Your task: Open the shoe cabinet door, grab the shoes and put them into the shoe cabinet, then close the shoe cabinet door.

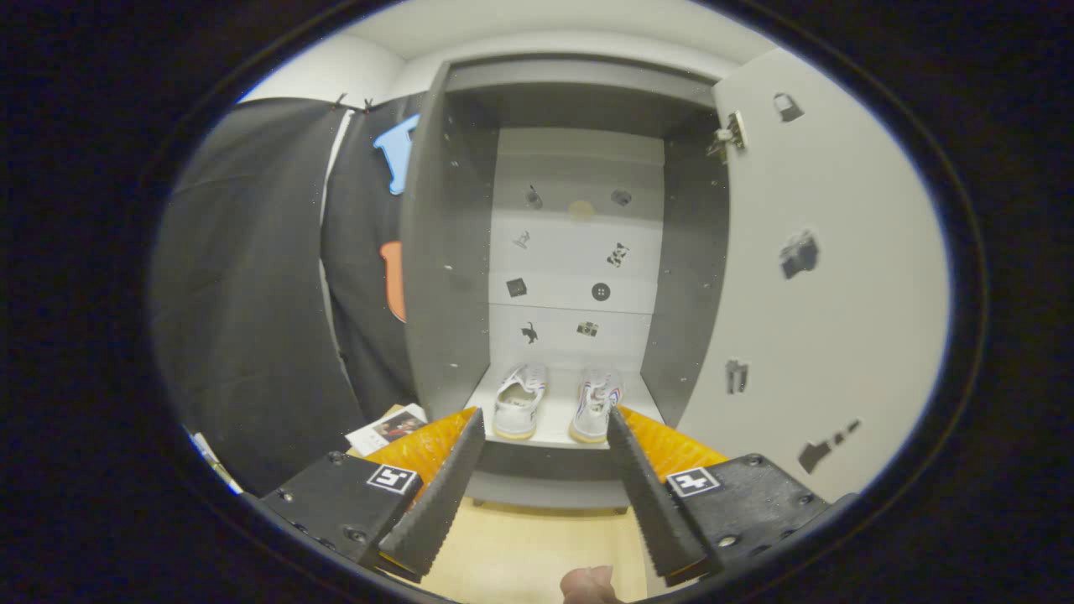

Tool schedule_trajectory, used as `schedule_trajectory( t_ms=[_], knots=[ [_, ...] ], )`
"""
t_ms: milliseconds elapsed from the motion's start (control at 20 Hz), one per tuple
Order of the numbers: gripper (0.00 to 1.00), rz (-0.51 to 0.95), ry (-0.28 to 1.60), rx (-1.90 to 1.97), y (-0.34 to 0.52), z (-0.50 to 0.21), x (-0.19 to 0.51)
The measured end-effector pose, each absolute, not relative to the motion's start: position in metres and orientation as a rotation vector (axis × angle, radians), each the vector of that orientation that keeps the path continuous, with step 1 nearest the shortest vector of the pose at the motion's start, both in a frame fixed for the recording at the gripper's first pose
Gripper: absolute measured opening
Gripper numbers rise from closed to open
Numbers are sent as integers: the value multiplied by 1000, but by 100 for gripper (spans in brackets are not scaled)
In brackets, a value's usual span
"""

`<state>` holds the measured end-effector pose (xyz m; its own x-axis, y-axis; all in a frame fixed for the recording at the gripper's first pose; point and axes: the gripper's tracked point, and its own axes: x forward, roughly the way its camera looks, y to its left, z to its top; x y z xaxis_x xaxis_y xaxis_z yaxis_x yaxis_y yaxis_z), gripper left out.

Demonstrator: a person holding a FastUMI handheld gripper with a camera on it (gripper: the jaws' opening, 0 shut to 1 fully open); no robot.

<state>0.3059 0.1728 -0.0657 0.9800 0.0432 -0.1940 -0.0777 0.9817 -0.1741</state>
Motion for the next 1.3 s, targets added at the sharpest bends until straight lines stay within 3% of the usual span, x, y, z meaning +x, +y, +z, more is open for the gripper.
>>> schedule_trajectory(
  t_ms=[100,500,950,1300],
  knots=[
    [100,65,161,-174,169,-53,257],
    [100,29,93,-170,111,-7,97],
    [100,-22,110,-93,44,24,62],
    [100,-22,71,-104,-58,46,57]
  ],
)
